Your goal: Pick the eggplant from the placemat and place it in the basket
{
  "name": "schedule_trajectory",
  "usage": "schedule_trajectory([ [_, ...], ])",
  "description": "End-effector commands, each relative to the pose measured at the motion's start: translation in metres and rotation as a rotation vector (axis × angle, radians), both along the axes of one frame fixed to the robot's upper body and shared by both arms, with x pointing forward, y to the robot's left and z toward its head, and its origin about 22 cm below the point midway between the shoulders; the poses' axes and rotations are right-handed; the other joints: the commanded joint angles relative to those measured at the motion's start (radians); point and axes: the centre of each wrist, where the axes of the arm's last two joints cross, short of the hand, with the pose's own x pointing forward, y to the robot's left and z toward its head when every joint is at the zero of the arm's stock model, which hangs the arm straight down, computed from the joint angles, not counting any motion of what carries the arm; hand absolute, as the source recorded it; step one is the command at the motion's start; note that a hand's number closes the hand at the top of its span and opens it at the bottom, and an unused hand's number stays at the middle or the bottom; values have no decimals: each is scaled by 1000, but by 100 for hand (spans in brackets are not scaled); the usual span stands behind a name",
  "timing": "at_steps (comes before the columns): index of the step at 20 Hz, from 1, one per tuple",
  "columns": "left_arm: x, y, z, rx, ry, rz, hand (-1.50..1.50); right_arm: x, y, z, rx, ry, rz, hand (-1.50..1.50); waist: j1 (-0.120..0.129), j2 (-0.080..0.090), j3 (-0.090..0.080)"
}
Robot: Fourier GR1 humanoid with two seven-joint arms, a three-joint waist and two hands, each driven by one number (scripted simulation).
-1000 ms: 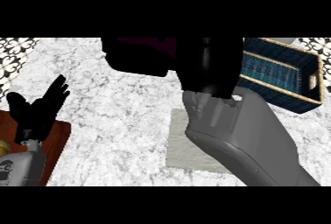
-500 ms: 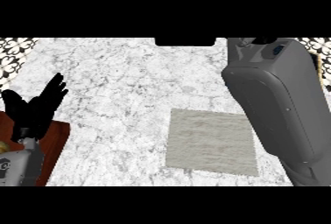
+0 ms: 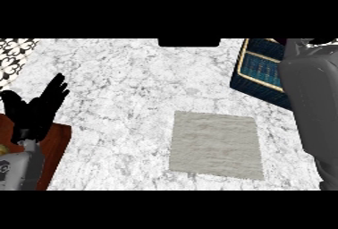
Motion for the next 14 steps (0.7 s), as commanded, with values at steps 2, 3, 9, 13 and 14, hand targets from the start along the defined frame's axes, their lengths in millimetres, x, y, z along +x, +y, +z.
schedule_trajectory([
  [2,0,-5,10,0,-9,11,0,4,-44,-46,11,4,-12,150,2,0,1],
  [3,-6,3,-9,17,13,-2,0,20,-28,-30,41,1,3,150,8,1,0],
  [9,-6,-7,0,0,-3,9,0,30,-67,-54,68,-12,-3,150,7,1,0],
  [13,3,-1,-14,-2,6,0,0,40,-68,-56,168,-37,-181,-150,7,3,0],
  [14,-2,9,4,1,14,4,0,37,-66,-74,139,-14,-170,-150,7,0,0],
])
